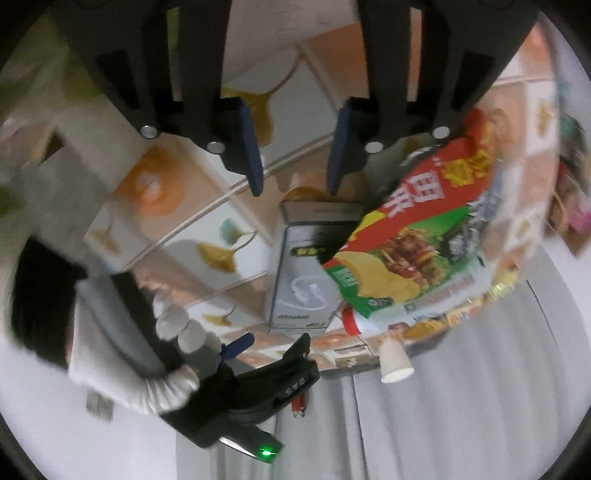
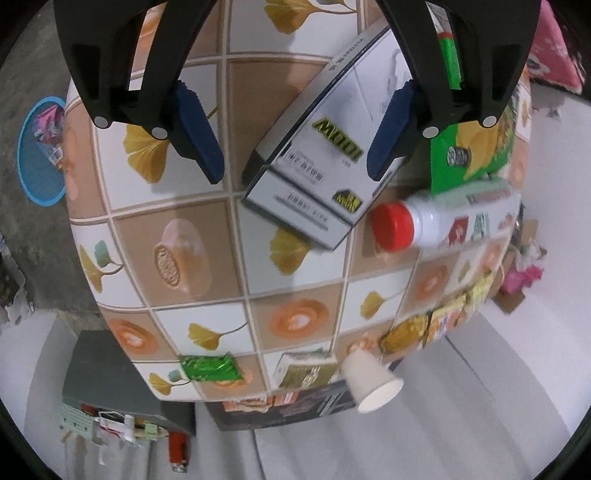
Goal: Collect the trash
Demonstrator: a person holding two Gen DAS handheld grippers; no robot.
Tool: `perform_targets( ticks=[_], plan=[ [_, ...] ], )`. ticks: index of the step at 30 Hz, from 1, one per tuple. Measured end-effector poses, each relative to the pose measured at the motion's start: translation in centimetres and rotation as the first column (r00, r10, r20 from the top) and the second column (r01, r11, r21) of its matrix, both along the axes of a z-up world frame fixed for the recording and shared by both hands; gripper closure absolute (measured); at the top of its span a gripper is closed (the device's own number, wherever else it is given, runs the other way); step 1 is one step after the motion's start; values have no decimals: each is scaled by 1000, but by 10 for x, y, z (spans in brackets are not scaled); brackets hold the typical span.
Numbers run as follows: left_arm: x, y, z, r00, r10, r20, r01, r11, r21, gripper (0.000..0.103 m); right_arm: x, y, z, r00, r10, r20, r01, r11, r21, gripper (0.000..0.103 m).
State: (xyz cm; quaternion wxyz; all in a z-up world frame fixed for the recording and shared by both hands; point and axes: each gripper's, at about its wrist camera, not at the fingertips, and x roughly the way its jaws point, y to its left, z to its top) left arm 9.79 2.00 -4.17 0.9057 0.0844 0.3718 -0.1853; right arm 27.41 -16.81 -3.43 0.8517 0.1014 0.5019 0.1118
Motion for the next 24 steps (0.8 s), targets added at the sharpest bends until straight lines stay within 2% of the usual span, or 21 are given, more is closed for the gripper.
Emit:
perform_targets(
  ticks=[3,8,12,20,24],
  plan=[
    [0,-4,0,1000,-9,8,9,1000,-19,64,3,-2,3,1000,-5,-5,5,1000,24,25],
    [-5,-15,-3,999,-43,22,43,999,8,63,12,14,-7,994,-7,-111,11,999,41,25],
    [-8,-16,-2,999,-42,31,41,999,11,63,13,26,-19,980,-90,-179,100,994,47,19],
    [-13,-4,0,999,-19,32,19,1000,3,63,13,38,-28,948,-239,-208,249,968,21,12],
    [-17,1,0,1000,-3,31,3,1000,-2,63,12,48,-30,943,-280,-178,281,960,-17,9]
  ],
)
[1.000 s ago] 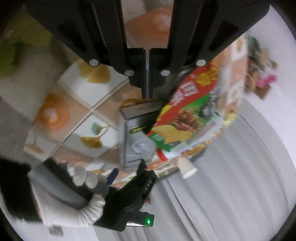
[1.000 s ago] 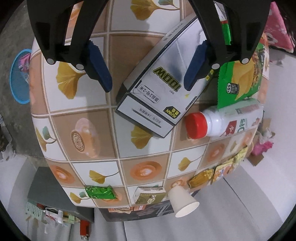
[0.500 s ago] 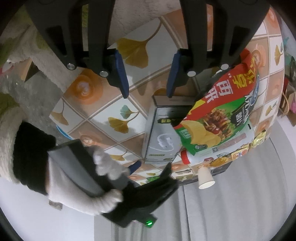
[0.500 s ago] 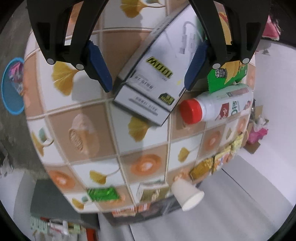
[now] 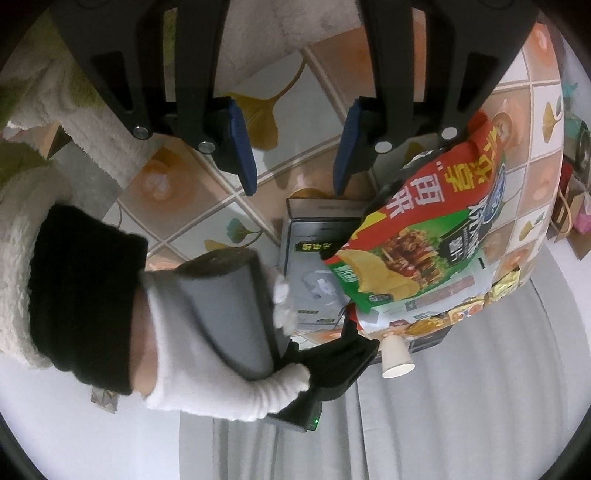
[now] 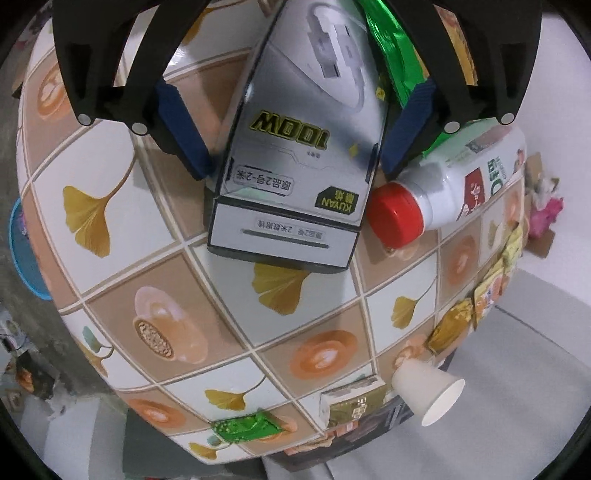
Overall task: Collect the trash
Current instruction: 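Close the left tool on the green chips bag and lift it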
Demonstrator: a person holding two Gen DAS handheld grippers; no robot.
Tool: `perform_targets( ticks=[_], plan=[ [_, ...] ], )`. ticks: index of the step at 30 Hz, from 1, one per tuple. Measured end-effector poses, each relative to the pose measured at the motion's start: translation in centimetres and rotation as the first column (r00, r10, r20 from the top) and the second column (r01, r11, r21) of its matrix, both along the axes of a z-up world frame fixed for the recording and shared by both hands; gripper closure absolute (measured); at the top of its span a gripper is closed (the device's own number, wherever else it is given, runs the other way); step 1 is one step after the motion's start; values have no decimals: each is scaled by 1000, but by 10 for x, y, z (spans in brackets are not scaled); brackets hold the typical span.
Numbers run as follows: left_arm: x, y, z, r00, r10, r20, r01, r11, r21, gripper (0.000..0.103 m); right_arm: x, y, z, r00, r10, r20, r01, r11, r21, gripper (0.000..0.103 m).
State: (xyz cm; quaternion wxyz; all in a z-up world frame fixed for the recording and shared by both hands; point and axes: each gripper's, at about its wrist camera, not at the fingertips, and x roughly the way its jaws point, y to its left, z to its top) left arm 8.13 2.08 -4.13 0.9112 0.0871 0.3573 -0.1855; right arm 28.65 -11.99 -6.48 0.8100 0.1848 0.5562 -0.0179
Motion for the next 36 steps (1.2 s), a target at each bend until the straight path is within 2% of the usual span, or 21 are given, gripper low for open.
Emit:
perform_targets(
  ticks=[6,12,19,23,25,28,32,36],
  plan=[
    [-5,9,-1,1000,24,-4,-24,1000,-1,62,-3,10,-2,1000,-6,29,8,997,-78,8],
    [-5,17,-1,999,44,-8,-44,999,-5,62,-4,19,-4,987,142,68,-129,976,-175,8],
    [-8,25,3,999,53,-1,-53,998,-23,62,-8,-3,-3,942,325,88,-302,931,-205,8],
    [-9,36,5,999,47,-13,-48,996,-76,62,-15,-24,-2,914,395,95,-369,905,-214,8],
    [-11,42,6,998,54,-19,-56,993,-108,57,-18,-36,0,903,416,106,-384,893,-234,8],
    [-13,52,6,998,63,-31,-66,987,-144,56,-22,-54,9,893,421,157,-383,896,-224,8],
    [-14,66,10,995,88,-36,-93,978,-186,53,-31,-69,27,874,406,265,-384,914,-134,8],
    [-11,86,21,991,135,-22,-136,959,-247,50,-37,-78,39,867,370,335,-355,929,-108,7]
  ],
)
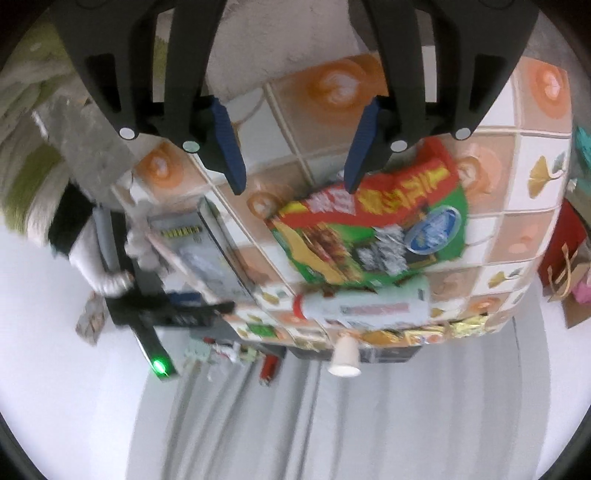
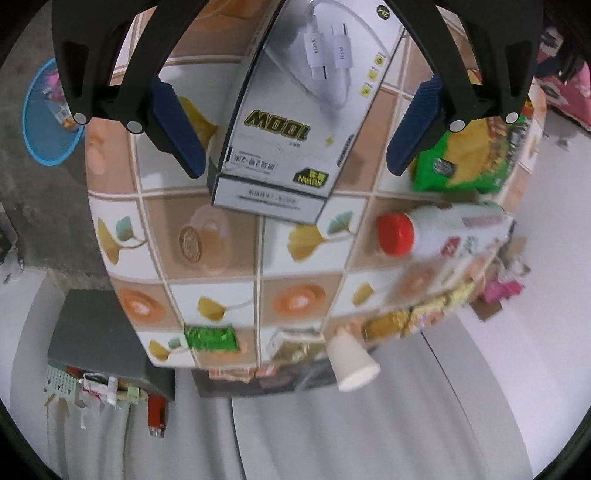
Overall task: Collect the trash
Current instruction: 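Close the left tool on the green chips bag and lift it, then close the right tool on the white printed box while the left tool holds the chips bag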
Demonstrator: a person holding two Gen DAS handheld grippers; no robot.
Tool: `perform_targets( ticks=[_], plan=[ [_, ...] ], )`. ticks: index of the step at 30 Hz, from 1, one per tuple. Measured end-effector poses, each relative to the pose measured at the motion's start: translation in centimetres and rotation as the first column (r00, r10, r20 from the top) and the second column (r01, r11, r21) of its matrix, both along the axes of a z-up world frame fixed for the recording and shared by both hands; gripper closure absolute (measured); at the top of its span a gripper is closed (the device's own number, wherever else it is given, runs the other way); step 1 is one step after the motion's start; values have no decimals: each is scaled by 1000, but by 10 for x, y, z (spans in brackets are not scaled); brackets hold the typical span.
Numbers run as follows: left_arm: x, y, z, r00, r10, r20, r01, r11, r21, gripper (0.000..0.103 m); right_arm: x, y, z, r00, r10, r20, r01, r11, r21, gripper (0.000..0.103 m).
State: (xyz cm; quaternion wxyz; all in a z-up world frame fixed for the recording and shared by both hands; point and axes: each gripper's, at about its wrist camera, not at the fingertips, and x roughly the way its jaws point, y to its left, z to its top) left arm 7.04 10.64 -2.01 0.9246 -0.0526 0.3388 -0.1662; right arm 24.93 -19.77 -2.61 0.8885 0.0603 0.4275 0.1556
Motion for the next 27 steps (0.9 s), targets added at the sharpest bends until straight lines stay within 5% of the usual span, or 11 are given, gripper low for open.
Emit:
perform_targets(
  ticks=[5,10,15,20,27],
  plan=[
    [25,40,12,991,136,10,-136,990,-41,47,-16,-18,23,998,-42,46,34,985,169,8],
    [84,89,6,973,216,-77,-221,973,-71,47,-54,-7,35,996,76,50,-87,957,275,8],
    [146,135,-12,970,164,-182,-206,949,-240,47,-94,28,27,976,220,12,-215,939,268,9],
    [191,148,-44,952,99,-291,-197,924,-329,49,-114,68,0,939,321,-125,-270,912,309,30],
    [196,163,-70,929,9,-369,-220,816,-534,49,-108,105,-31,900,327,-287,-221,911,347,46]
  ],
)
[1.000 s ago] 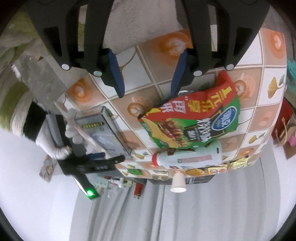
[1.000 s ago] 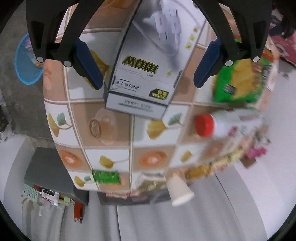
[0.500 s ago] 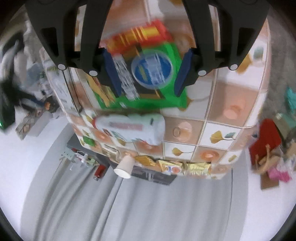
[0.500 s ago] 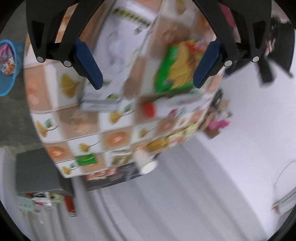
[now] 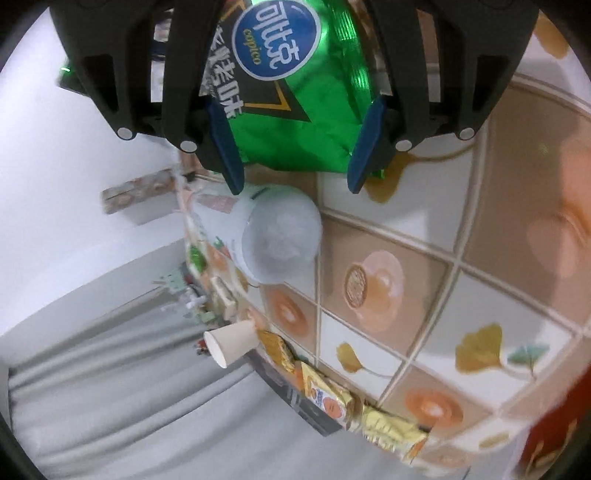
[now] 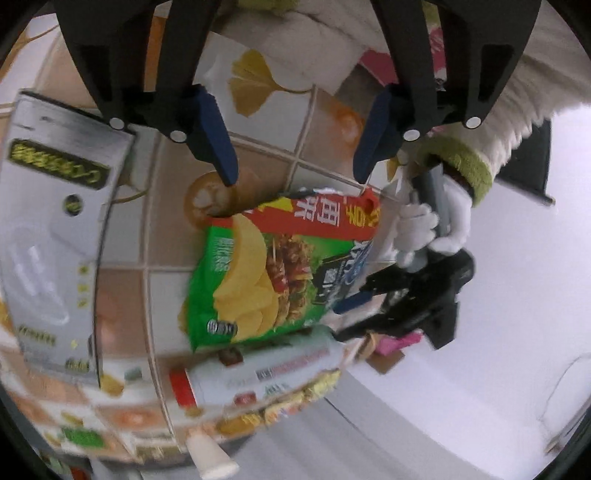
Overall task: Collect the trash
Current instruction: 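Close the right tool on the white printed box while the left tool holds the chips bag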
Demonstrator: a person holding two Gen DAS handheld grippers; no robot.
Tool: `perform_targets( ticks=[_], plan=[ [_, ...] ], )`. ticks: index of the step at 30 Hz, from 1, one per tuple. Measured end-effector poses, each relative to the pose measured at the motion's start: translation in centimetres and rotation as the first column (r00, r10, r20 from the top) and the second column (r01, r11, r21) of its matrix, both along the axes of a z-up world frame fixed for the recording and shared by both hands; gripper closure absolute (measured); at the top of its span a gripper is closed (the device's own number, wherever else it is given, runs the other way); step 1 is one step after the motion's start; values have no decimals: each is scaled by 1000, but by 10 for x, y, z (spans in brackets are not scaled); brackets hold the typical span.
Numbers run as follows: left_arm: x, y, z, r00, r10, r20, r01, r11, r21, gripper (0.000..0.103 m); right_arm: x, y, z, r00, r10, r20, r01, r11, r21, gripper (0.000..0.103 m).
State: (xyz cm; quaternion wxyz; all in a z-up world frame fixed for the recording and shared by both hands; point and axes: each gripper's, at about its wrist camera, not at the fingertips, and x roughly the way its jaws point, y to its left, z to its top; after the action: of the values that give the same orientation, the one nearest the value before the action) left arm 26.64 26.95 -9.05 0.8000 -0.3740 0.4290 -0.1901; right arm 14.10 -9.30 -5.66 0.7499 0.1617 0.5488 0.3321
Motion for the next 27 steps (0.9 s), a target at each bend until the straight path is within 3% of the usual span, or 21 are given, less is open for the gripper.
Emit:
perform_targets(
  ticks=[5,11,16,22,24,27],
  plan=[
    [-17,-5,-4,998,-67,2,67,995,-73,49,18,-3,-10,996,-70,-60,69,997,-21,57],
    [-55,-19,3,987,-154,42,157,982,-109,49,20,-5,-5,997,-82,-6,81,992,-100,59],
    [-79,-27,19,985,-155,74,155,988,6,49,22,-11,-7,997,-72,-7,71,992,-106,60],
    [-47,-19,35,989,-90,119,75,989,125,46,19,-8,-13,997,-61,-40,58,995,-83,69],
    [-31,-27,32,991,-94,92,74,977,202,46,18,-6,-14,997,-58,-45,53,995,-86,70],
    [-21,-40,23,991,-131,36,117,959,258,47,21,1,-16,997,-63,-48,59,994,-91,71]
  ],
)
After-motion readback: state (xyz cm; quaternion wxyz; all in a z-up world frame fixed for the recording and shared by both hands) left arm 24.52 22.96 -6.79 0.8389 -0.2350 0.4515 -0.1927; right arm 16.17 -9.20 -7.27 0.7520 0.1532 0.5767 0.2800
